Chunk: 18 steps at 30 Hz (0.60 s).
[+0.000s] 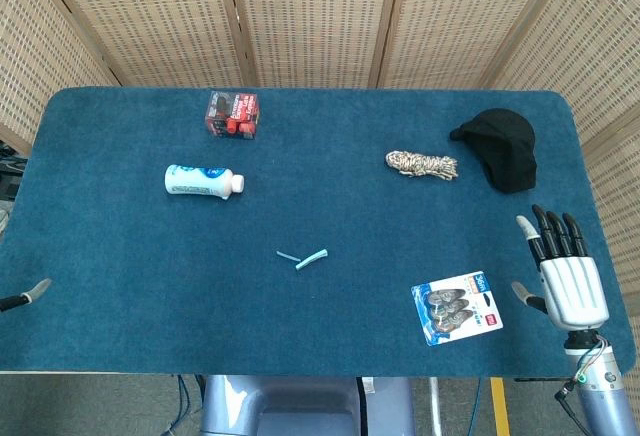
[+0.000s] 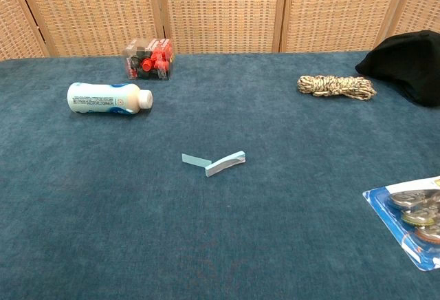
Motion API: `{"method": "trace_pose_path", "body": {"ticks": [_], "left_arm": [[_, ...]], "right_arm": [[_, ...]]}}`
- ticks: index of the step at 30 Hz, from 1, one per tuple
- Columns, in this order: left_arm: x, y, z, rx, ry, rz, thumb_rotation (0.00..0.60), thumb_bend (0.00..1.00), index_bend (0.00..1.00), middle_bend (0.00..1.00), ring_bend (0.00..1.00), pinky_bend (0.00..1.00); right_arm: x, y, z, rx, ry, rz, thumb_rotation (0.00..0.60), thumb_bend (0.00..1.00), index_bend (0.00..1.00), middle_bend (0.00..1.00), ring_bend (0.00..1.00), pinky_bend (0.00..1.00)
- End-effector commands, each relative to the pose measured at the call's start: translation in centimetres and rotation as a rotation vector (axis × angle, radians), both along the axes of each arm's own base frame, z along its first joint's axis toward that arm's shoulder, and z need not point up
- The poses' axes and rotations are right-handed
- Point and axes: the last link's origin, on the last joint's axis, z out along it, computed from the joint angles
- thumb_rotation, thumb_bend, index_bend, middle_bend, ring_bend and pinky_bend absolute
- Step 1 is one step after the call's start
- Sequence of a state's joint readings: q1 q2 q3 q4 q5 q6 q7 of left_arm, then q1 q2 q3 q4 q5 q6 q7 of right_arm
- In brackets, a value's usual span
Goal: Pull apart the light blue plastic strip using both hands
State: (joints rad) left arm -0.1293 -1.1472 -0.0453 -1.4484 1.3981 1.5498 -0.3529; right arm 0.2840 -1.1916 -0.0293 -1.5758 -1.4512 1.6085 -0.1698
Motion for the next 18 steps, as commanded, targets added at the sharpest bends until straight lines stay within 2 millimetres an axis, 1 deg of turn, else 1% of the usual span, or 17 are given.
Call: {"method": "trace_pose_path", "body": {"ticks": [1, 6, 10, 12, 15, 16, 18], "left_arm": [[0.0, -0.1, 0.0, 0.0, 0.004, 0.002, 0.6, 0.0, 0.0, 0.0, 0.0, 0.0], [0.0, -0.2, 0.1, 0.0, -0.003, 0.0, 0.6, 0.0, 0.0, 0.0, 0.0, 0.0], [0.2, -0.2, 0.1, 0.0, 0.003, -0.009, 0.6, 0.0, 0.0, 0.0, 0.0, 0.0], [0.3, -0.1, 0.0, -0.004, 0.011, -0.013, 0.6, 0.0, 0.0, 0.0, 0.0, 0.0], [0.4, -0.1, -0.1, -0.016, 0.028, -0.004, 0.6, 0.0, 0.0, 0.0, 0.0, 0.0], [0.3, -0.2, -0.1, -0.025, 0.035, 0.004, 0.6, 0.0, 0.0, 0.0, 0.0, 0.0], [0.3, -0.3, -0.2, -0.034, 0.043, 0.019, 0.6, 0.0, 0.0, 0.0, 0.0, 0.0]], "right_arm": [[-0.1, 0.1, 0.0, -0.005, -0.013, 0.005, 0.6, 0.0, 0.05, 0.0, 0.0, 0.0], [-0.1, 0.3, 0.0, -0.001, -0.005, 0.009, 0.6, 0.0, 0.05, 0.0, 0.0, 0.0], [0.8, -0.3, -0.7, 0.054, 0.007, 0.021, 0.6, 0.0, 0.05, 0.0, 0.0, 0.0], [2.3, -1.3, -1.1, 0.093, 0.015, 0.053, 0.6, 0.0, 0.09, 0.0, 0.0, 0.0], [5.5, -3.6, -1.7, 0.151, 0.034, 0.126, 0.6, 0.0, 0.19, 0.0, 0.0, 0.0], [7.4, -4.8, -2.5, 0.186, 0.033, 0.178, 0.6, 0.0, 0.22, 0.0, 0.0, 0.0], [10.1, -7.3, -4.2, 0.265, 0.046, 0.214, 0.6, 0.0, 0.26, 0.0, 0.0, 0.0]]}}
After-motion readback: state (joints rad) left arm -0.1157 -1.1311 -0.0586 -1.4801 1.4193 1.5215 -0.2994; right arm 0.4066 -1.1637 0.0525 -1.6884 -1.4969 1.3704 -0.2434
